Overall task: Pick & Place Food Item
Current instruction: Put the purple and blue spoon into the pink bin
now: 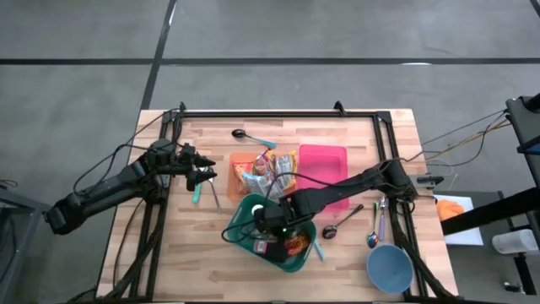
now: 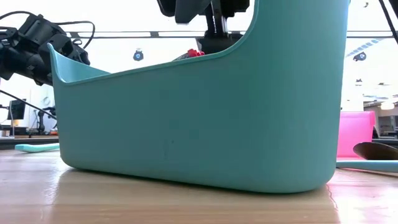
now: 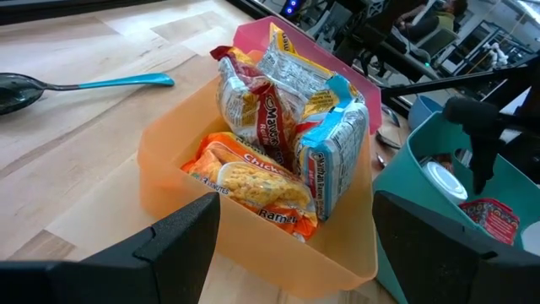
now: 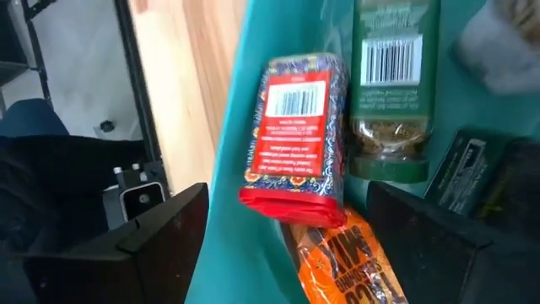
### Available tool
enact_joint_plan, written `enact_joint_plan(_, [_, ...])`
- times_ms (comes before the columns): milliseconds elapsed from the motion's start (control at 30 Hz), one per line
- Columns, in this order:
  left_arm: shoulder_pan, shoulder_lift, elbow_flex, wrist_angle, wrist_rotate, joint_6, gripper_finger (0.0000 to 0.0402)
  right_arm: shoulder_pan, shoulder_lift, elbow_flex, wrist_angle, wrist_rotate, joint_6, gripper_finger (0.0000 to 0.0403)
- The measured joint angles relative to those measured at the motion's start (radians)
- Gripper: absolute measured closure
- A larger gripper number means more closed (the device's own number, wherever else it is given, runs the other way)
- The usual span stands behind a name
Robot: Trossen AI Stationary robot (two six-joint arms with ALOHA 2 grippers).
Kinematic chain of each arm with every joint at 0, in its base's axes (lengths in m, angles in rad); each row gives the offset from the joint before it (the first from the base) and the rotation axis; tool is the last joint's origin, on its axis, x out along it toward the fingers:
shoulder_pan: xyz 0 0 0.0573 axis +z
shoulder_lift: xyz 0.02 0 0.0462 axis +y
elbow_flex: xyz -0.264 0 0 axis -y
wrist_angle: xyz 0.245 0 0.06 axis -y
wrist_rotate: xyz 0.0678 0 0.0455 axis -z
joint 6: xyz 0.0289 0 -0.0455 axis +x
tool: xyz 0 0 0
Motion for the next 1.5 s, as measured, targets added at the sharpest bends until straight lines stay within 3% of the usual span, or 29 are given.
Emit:
enact_joint_plan(500, [0.000, 0.000, 0.000, 0.001, 0.000, 0.000, 0.0087, -0.011, -0.110, -0.001, -0.030, 0.186, -0.151, 0.0083])
enact_joint_plan(767, [0.000, 0.000, 0.000, 0.001, 0.000, 0.000, 0.0087, -0.011, -0.182, -0.001, -0.036, 0.407, -0.250, 0.0083])
enact_joint_plan(1067, [0.000, 0.000, 0.000, 0.001, 0.000, 0.000, 0.0087, -0.037, -0.232, -0.002, 0.001, 0.509, -0.308, 0.0083])
enact_joint_plan(1267, [0.000, 0.000, 0.000, 0.001, 0.000, 0.000, 0.0087, -0.094, -0.233, -0.002, 0.133, 0.493, -0.413, 0.0083])
enact_joint_plan(1500, [0.000, 0.000, 0.000, 0.001, 0.000, 0.000, 0.0087, -0.178, -0.233, -0.002, 0.330, 0.349, -0.503, 0.0083])
